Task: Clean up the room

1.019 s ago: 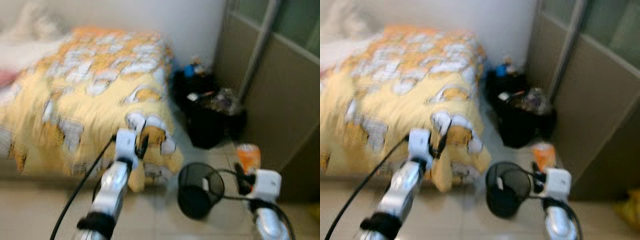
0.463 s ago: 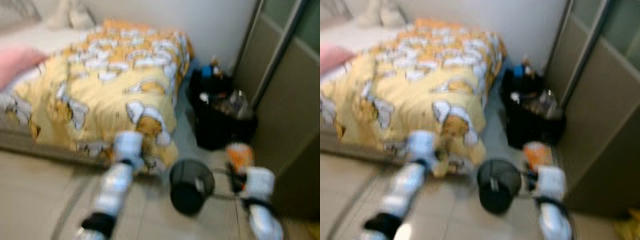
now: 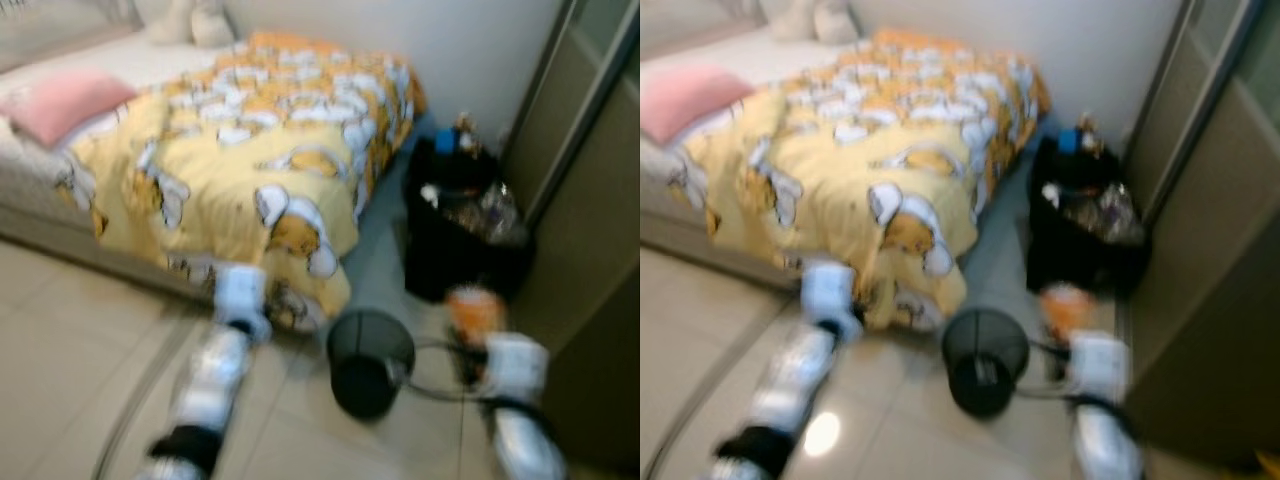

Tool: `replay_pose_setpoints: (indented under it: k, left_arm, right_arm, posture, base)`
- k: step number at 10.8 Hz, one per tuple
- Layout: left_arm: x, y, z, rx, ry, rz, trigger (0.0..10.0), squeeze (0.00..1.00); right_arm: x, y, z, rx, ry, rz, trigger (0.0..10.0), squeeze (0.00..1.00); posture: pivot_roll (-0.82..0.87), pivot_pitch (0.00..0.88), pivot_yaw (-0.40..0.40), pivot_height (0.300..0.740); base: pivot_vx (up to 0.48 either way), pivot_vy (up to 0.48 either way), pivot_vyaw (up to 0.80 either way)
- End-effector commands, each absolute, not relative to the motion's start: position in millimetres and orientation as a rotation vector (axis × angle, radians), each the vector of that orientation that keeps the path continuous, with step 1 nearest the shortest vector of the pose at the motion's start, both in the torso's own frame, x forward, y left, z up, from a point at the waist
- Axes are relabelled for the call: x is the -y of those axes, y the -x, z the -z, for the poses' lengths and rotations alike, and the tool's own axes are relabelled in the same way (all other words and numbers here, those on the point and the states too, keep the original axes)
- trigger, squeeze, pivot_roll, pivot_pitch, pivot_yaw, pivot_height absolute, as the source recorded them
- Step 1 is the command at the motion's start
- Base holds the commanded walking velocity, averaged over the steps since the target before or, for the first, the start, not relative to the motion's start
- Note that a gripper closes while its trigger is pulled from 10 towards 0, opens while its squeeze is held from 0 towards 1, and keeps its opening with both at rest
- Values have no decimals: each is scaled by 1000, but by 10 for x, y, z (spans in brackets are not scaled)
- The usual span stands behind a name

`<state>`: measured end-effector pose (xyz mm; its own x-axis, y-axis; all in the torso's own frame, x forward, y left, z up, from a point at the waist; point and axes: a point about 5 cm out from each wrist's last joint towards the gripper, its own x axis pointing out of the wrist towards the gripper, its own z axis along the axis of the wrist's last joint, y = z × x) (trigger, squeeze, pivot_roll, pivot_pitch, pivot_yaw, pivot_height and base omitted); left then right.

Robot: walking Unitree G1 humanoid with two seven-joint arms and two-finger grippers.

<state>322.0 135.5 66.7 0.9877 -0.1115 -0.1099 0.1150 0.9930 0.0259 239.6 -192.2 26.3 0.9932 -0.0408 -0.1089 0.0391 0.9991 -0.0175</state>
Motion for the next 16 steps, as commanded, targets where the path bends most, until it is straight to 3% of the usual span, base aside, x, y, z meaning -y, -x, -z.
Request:
replay_pose_setpoints:
  k: [1, 4, 7, 16]
  left_arm:
    - [-1266, -3236, -688, -99, -34, 140, 10000, 0]
    - [-1150, -3135, -591, -128, 51, 219, 10000, 0]
    - [-1014, -3128, -617, -117, 34, 309, 10000, 0]
    - [-980, -3072, -613, -107, -11, 376, 10000, 0]
  right_arm:
    - [1991, -2411, -316, -85, 40, 47, 10000, 0]
    - [1852, -2512, -321, -109, 52, -31, 10000, 0]
    - [1901, -2602, -301, -140, 50, -4, 10000, 0]
    - [1889, -2659, -249, -164, 54, 0, 10000, 0]
  posture:
    - [54, 0, 47, 740]
    - [60, 0, 42, 740]
    - [64, 0, 40, 740]
    - [79, 0, 57, 740]
  base:
    - [0, -450, 425]
    - [100, -149, 279]
    - [461, 0, 0]
    - [479, 0, 0]
